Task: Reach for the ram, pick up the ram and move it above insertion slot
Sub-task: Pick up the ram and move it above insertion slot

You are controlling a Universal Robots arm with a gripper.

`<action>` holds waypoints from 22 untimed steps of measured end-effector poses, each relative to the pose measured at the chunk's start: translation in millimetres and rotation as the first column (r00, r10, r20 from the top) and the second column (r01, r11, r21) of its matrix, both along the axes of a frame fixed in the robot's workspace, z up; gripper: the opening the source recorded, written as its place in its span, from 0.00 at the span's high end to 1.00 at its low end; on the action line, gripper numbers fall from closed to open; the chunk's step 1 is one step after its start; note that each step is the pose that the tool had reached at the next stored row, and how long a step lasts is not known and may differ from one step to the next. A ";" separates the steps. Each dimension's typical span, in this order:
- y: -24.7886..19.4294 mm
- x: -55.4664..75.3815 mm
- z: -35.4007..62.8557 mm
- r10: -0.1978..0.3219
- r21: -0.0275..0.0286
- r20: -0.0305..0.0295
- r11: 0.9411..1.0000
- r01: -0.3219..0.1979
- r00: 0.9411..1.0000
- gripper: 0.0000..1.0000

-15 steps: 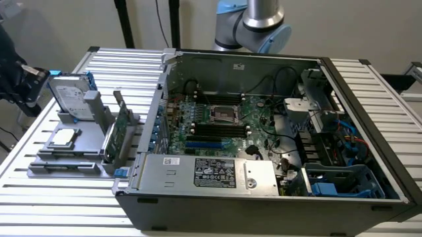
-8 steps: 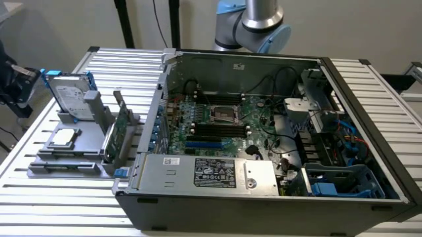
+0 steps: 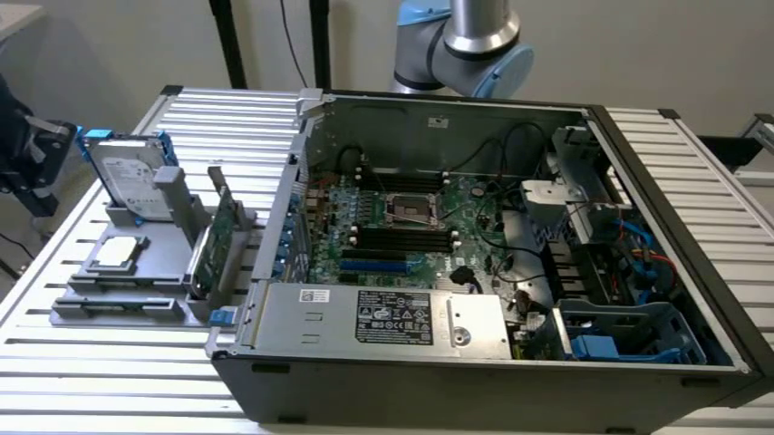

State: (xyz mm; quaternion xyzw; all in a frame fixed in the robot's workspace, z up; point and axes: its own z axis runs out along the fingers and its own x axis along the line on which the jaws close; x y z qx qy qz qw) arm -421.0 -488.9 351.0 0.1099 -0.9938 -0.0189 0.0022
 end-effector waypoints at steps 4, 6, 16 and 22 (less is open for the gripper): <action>0.0 0.0 -0.1 0.072 0.000 0.000 0.997 -0.072 0.997 0.89; 0.0 0.0 -0.2 0.109 0.000 0.000 0.994 -0.109 0.994 0.89; 0.0 0.0 -0.4 0.287 0.000 0.000 0.958 -0.287 0.958 0.89; 0.0 0.0 -0.5 0.390 0.000 0.000 0.921 -0.390 0.921 0.89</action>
